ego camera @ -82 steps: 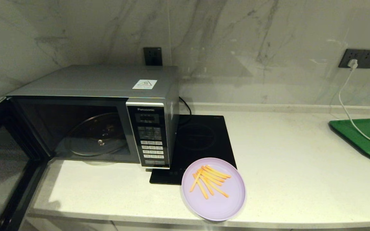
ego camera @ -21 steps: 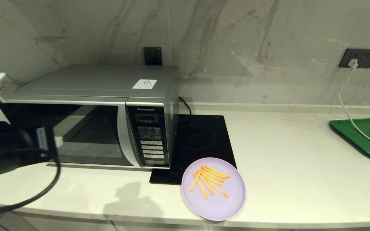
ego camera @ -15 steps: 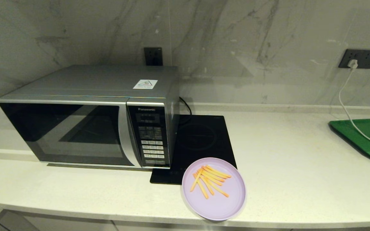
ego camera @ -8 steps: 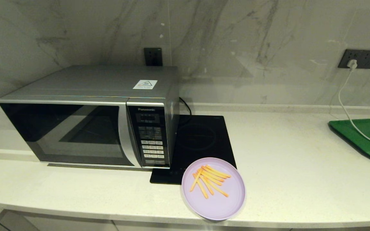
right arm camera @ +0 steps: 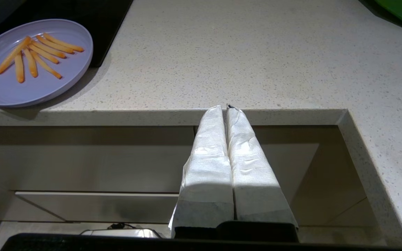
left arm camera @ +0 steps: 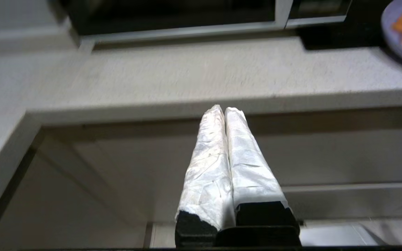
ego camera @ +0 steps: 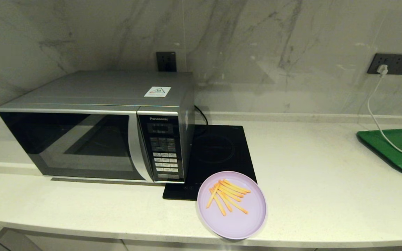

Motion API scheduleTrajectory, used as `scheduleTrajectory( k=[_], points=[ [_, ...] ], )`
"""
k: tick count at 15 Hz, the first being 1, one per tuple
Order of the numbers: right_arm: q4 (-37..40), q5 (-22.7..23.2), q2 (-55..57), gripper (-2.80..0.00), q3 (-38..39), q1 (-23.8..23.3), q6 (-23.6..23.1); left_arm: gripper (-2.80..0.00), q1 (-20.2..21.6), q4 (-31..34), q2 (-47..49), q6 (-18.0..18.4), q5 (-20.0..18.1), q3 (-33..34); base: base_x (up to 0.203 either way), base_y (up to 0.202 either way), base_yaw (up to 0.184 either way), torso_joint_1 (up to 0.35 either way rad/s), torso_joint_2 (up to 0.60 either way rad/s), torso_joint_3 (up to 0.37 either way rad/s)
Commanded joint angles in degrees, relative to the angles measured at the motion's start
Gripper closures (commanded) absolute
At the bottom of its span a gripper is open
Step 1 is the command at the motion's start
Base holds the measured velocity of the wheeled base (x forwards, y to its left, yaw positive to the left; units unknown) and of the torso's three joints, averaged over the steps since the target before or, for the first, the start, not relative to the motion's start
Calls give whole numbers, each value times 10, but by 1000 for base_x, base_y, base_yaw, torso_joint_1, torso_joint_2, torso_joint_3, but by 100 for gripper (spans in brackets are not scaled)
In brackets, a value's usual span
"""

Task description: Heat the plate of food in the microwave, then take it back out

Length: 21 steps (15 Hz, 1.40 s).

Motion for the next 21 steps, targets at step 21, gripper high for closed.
scheduleTrajectory(
  k=[21],
  points=[
    [1,0,0,0,0,0,0,0,0,-119,-3,-74,10,46,0,0,0,0,0,0]
  ],
)
